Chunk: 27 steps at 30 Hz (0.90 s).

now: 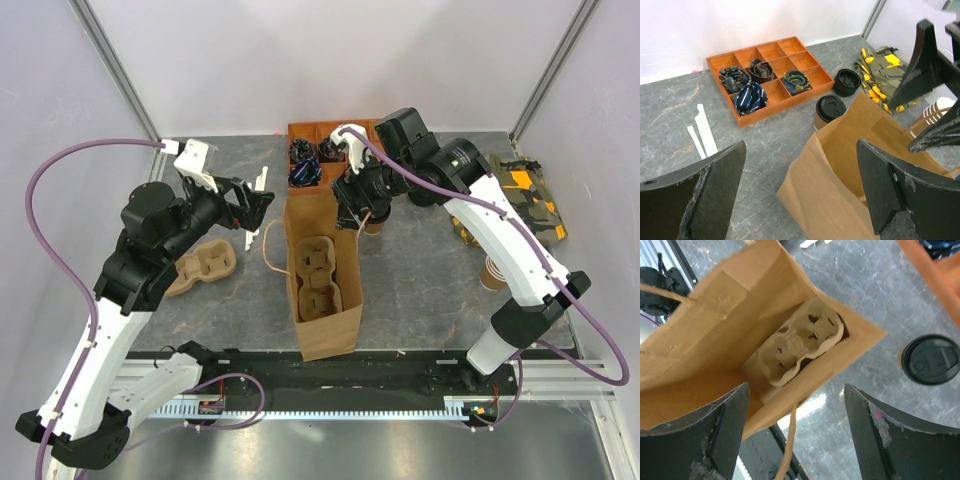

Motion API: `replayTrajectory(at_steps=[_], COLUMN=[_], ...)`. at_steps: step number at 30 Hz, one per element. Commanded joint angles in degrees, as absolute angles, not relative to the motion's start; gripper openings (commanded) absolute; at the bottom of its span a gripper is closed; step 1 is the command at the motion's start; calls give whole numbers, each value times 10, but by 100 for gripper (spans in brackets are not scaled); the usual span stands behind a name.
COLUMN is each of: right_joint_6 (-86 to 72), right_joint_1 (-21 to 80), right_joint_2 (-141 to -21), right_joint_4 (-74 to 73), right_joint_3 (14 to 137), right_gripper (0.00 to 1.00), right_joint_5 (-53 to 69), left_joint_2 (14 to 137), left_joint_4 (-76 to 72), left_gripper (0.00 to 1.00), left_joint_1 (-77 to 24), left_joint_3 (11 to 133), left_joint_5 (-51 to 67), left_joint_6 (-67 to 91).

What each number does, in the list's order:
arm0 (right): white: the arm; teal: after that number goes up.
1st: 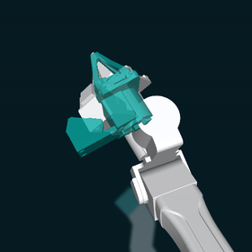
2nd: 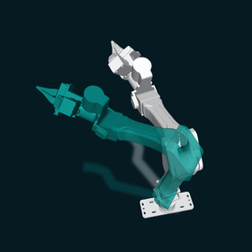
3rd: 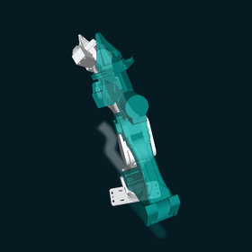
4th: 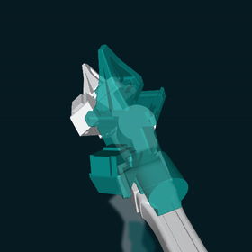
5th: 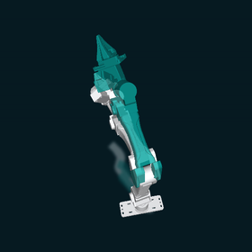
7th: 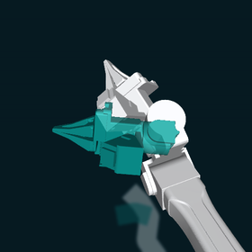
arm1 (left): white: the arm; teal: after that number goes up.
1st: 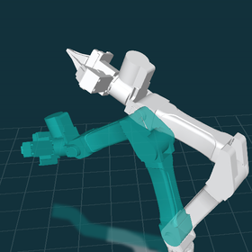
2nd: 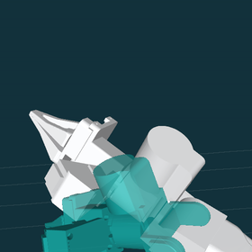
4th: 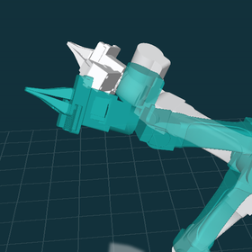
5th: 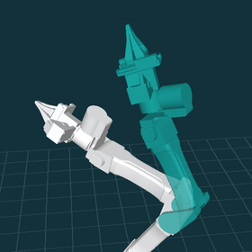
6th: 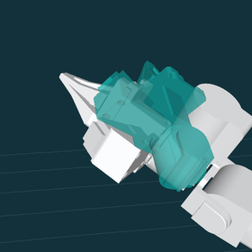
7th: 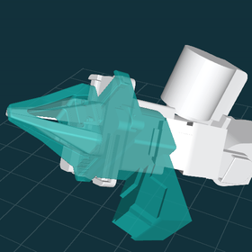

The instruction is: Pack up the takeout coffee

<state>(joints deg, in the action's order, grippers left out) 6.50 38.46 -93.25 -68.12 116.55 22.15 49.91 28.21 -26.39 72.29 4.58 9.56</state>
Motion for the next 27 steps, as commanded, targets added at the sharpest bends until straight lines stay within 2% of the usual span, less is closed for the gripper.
replayTrajectory(at_steps=[1, 4, 8, 12, 18, 21, 22, 23, 24, 27], right_joint_6=[43, 39, 32, 26, 26, 26, 26, 27, 27, 23], right_joint_1=[385, 381, 372, 371, 371, 367, 362, 359, 357, 343], right_joint_2=[-927, -930, -935, -939, -946, -948, -949, -948, -947, -934], right_joint_4=[-693, -694, -698, -701, -706, -712, -716, -721, -728, -743], right_joint_3=[1158, 1156, 1154, 1148, 1139, 1143, 1145, 1147, 1150, 1147], right_gripper=[84, 79, 63, 56, 39, 21, 9, 4, 0, 0], right_joint_5=[204, 197, 191, 197, 223, 232, 234, 232, 231, 225], left_joint_2=[502, 502, 506, 513, 523, 529, 533, 535, 536, 553], left_joint_4=[246, 245, 243, 235, 219, 210, 207, 203, 195, 182], left_gripper=[98, 97, 96, 95, 95, 95, 95, 95, 95, 95], left_joint_1=[-257, -257, -256, -256, -252, -250, -247, -246, -243, -235], left_joint_3=[722, 717, 716, 712, 704, 698, 696, 693, 690, 689], left_joint_5=[47, 57, 65, 74, 76, 79, 83, 85, 88, 100], left_joint_6=[114, 119, 116, 113, 108, 110, 110, 110, 107, 98])
